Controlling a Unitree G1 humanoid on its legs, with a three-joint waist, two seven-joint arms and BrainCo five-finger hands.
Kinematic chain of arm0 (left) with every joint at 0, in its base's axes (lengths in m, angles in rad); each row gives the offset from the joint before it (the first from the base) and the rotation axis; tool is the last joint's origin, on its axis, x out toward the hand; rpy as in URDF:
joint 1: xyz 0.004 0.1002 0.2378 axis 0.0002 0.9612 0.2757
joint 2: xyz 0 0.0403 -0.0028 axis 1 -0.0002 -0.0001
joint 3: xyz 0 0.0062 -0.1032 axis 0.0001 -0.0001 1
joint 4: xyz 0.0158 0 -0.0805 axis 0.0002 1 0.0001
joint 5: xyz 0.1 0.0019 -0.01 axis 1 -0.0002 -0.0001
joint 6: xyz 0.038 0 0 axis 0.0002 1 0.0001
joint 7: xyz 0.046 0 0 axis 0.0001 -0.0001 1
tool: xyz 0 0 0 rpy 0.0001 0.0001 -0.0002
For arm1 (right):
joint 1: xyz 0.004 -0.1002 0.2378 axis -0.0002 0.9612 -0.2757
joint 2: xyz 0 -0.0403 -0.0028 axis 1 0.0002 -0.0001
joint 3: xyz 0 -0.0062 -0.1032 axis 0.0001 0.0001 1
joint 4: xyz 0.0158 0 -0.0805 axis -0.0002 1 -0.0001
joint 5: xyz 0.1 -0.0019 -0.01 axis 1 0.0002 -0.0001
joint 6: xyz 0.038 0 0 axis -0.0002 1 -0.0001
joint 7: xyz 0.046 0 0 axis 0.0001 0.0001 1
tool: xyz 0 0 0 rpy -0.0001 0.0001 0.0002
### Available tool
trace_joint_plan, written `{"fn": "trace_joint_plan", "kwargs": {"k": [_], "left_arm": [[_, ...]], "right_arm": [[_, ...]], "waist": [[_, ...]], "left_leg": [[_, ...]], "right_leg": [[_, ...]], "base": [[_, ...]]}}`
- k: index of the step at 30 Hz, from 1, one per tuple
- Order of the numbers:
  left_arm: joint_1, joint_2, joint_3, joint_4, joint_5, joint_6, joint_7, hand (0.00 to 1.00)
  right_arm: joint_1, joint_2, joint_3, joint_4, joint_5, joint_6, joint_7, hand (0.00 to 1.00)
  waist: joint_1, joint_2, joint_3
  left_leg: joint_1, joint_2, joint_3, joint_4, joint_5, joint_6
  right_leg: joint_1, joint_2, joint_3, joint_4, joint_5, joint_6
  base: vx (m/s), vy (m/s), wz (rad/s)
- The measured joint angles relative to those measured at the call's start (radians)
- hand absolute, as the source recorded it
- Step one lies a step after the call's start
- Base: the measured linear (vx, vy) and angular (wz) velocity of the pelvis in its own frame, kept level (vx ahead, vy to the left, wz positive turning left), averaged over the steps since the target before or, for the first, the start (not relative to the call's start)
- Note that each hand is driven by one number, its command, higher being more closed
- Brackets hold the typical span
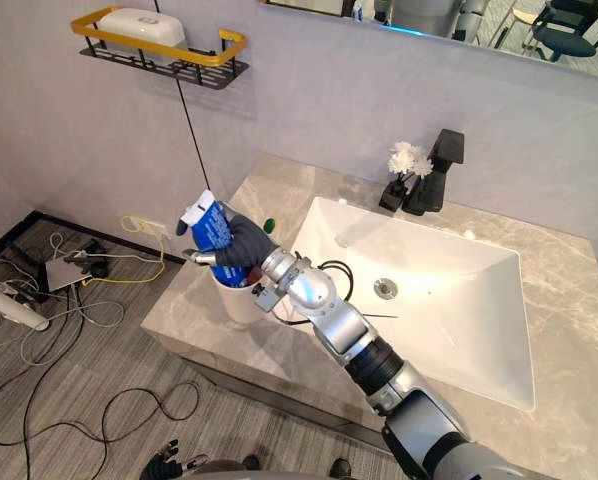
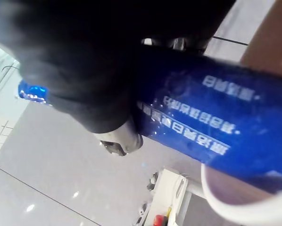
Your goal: Organize washtable
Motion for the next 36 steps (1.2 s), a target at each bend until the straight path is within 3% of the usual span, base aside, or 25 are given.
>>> {"fn": "trace_joint_plan", "kwargs": {"k": [24, 36], "left_arm": [[-0.002, 0.0, 0.0, 0.004, -0.001, 0.0, 0.0, 0.0], [-0.003, 0.0, 0.0, 0.008, 0.0, 0.0, 0.0, 0.0]], "right_arm": [[0.064, 0.016, -0.025, -0.103, 0.01, -0.014, 0.001, 0.0], [0.067, -0.022, -0.053, -0.136, 0.017, -0.031, -0.001, 0.0]], "waist": [[-0.002, 0.0, 0.0], [-0.003, 0.0, 0.0]], "left_leg": [[0.007, 0.0, -0.001, 0.003, 0.0, 0.0], [0.016, -0.001, 0.011, 0.002, 0.0, 0.0]], "right_leg": [[0.002, -0.002, 0.001, 0.013, 0.0, 0.0], [0.004, -0.002, 0.015, 0.014, 0.0, 0.0]], "base": [[0.0, 0.0, 0.0], [0.0, 0.0, -0.02]]}}
